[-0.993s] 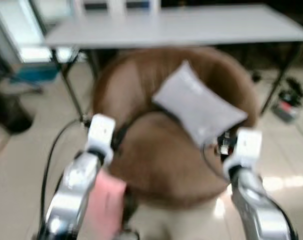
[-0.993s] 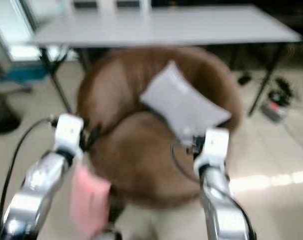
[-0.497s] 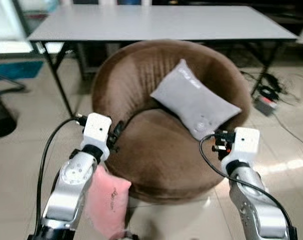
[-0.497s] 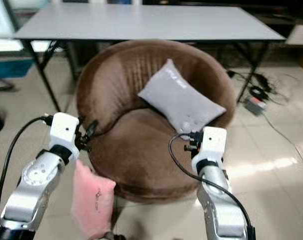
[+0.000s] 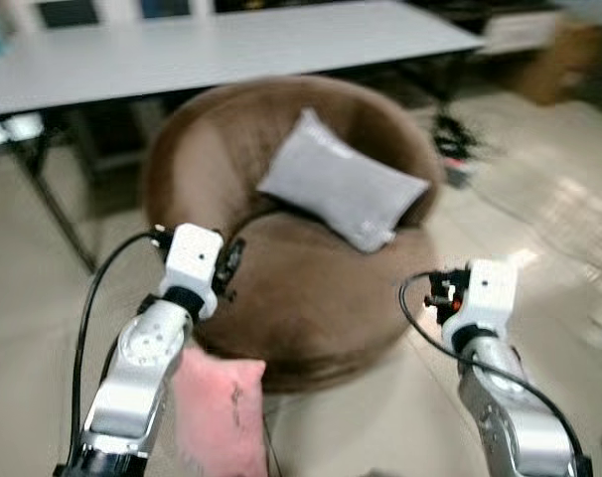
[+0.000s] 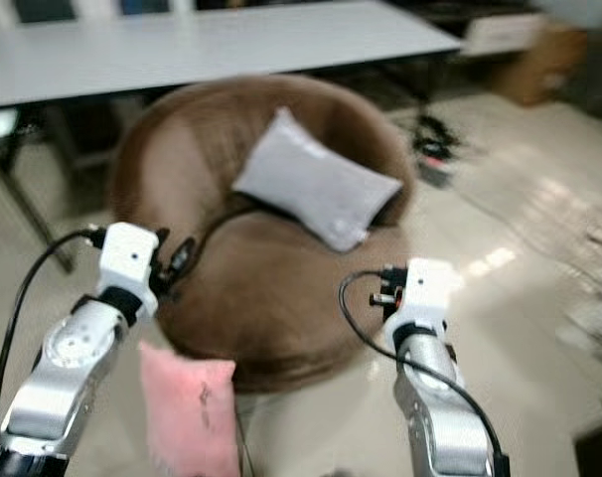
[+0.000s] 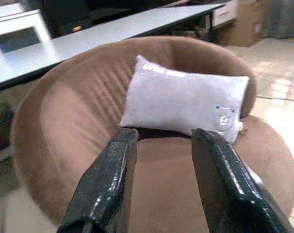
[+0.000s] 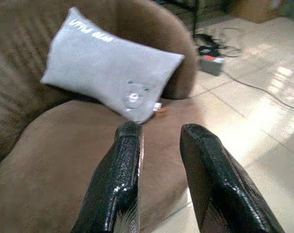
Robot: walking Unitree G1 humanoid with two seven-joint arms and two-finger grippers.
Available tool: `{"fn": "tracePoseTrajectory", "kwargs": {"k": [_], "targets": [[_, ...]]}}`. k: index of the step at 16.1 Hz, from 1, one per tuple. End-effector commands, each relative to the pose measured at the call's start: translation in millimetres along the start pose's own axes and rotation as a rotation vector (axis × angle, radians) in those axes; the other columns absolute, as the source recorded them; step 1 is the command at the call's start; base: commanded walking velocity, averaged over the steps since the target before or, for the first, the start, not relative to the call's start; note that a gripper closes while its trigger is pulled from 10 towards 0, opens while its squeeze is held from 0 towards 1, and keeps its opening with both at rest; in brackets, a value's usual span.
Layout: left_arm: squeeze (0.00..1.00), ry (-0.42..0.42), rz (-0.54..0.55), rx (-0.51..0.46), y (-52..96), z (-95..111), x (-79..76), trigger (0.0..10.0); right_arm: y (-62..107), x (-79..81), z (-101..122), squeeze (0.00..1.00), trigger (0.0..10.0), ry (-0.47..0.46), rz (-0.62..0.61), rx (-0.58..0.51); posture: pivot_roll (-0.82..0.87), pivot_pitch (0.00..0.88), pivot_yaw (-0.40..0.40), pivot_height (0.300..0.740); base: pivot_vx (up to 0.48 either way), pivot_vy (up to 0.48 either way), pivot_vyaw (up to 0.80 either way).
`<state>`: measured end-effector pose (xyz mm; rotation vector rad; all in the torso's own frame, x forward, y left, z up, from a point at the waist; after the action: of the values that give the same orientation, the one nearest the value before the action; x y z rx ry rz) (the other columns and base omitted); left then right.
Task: Move the pillow to the sofa from floor
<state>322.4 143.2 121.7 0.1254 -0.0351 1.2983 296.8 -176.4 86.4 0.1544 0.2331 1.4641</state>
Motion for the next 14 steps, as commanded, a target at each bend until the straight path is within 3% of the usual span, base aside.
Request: {"fn": "tracePoseTrajectory", "kwargs": {"k": [1, 9, 14], "targets": [[0.0, -0.01, -0.02, -0.01, -2.6, 3, -5.4, 10.0, -0.3, -5.9, -1, 0.0, 10.0, 0.002, -0.022, 0.011, -0.03, 0.046, 0.023, 0.74, 0.0, 0.435, -0.8], [0.0, -0.025, -0.023, 0.0, -0.8, 0, -1.3, 10.0, 1.6, 1.7, -4, 0.0, 10.0, 0.015, 0.015, 0.01, -0.03, 0.042, 0.023, 0.74, 0.0, 0.437, -0.8], [0.0, -0.031, -0.028, 0.004, 2.1, -2, -1.3, 10.0, 3.0, 3.8, -7, 0.0, 10.0, 0.034, 0.034, 0.004, -0.03, 0.03, 0.019, 0.74, 0.0, 0.435, -0.09]]}}
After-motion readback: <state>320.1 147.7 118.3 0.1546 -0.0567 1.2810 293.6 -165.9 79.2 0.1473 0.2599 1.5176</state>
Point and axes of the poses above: a point about 5 cm out from each wrist's last joint towards the gripper, its own y axis pointing back from the gripper into the wrist, its own z axis along the axis of the wrist's last joint, x = y × z, the point moved 5 cm from there along -y, pointing out of the wrist towards the gripper, and after that the axes turned 6 degrees about y, right-handed, at the moved point
